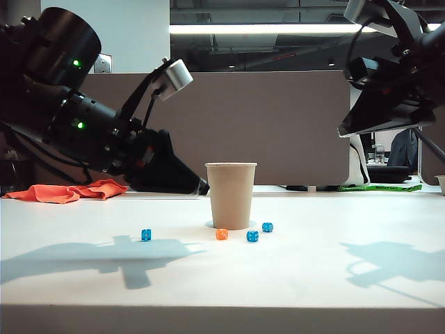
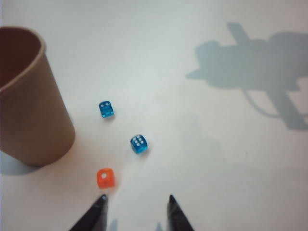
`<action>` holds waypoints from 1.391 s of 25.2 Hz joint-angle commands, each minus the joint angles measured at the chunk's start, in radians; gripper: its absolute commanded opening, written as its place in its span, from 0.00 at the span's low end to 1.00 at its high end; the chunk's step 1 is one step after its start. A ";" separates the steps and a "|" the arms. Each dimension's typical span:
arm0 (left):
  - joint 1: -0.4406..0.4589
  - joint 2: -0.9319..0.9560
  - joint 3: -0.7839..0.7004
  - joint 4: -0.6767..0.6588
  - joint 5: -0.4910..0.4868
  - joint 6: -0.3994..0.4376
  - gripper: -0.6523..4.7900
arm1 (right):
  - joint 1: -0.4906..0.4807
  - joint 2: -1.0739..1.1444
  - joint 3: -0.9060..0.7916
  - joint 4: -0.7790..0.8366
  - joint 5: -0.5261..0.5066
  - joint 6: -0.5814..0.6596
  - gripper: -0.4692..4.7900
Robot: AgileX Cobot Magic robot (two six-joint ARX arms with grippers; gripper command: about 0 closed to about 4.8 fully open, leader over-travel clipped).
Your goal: Pick up the dice with a different color and drop it into the paper cup.
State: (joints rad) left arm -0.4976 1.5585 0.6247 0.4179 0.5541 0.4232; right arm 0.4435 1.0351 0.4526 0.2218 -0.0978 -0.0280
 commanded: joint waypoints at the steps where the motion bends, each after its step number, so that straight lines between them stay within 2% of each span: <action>1: -0.001 0.000 0.003 -0.029 -0.001 0.070 0.41 | 0.001 0.000 0.004 0.021 0.002 -0.004 0.09; 6: -0.001 0.012 0.014 -0.019 -0.014 0.108 0.41 | 0.001 0.019 0.004 0.020 -0.013 -0.004 0.09; 19: -0.001 0.093 0.074 -0.013 -0.008 0.108 0.41 | 0.006 0.052 0.004 0.041 -0.017 -0.003 0.09; 23: -0.002 0.112 0.074 -0.012 -0.008 0.108 0.47 | 0.006 0.059 0.004 0.045 -0.016 -0.003 0.09; 35: -0.002 0.150 0.094 0.035 0.010 0.095 0.47 | 0.006 0.060 0.004 0.045 -0.016 -0.003 0.09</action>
State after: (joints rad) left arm -0.4980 1.7054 0.7094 0.4347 0.5507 0.5232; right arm 0.4492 1.0966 0.4526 0.2493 -0.1093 -0.0280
